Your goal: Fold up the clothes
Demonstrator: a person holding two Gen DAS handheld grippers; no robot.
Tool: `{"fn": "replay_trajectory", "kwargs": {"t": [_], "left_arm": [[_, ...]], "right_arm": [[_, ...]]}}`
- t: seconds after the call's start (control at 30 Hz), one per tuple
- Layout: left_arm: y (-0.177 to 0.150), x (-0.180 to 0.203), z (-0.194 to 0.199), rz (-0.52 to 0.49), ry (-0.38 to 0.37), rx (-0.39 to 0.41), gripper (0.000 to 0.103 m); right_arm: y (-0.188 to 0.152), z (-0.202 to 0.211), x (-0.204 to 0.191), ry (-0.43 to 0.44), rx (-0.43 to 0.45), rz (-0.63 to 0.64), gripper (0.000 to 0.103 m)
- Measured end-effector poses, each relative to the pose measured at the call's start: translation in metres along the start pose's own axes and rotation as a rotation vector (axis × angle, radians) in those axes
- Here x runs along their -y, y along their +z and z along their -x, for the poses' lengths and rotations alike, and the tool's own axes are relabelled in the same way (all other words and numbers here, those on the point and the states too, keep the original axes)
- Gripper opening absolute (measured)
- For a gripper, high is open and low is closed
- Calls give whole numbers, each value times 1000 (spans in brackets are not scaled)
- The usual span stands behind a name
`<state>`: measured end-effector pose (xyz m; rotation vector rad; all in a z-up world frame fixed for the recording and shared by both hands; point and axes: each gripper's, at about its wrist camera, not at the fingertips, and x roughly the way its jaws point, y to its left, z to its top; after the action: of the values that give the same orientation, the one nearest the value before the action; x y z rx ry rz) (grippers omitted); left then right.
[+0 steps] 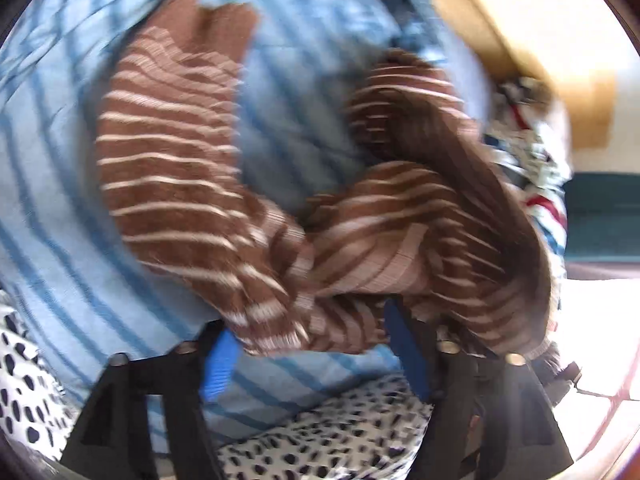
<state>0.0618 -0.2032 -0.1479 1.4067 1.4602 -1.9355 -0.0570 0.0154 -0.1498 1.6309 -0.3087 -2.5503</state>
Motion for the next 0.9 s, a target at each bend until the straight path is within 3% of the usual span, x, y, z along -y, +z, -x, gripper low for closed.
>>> {"fn": "replay_trajectory", "kwargs": {"t": [0.13, 0.23, 0.33, 0.43, 0.5, 0.57, 0.67, 0.83, 0.9], "left_arm": [[18, 17, 15, -37, -46, 66, 72], [35, 28, 1, -103, 71, 75, 72], [38, 31, -45, -277, 245, -41, 72], [37, 33, -90, -322, 284, -102, 72], [30, 39, -92, -360, 270, -38, 56], [26, 42, -81, -378, 237, 32, 23], [45, 23, -45, -264, 73, 152, 18], [102, -24, 74, -33, 6, 483, 13], [107, -44, 125, 30, 29, 621, 13]], "right_arm": [[16, 37, 4, 37, 104, 60, 73], [22, 48, 1, 65, 133, 65, 73], [20, 44, -1, 87, 123, 62, 74], [14, 38, -7, 87, 96, 76, 73], [9, 35, -13, 79, 79, 95, 73], [5, 34, -19, 66, 70, 117, 73], [0, 34, -29, 67, 56, 141, 74], [-6, 53, -52, 163, 67, 171, 74], [-10, 60, -65, 232, 67, 173, 80]]}}
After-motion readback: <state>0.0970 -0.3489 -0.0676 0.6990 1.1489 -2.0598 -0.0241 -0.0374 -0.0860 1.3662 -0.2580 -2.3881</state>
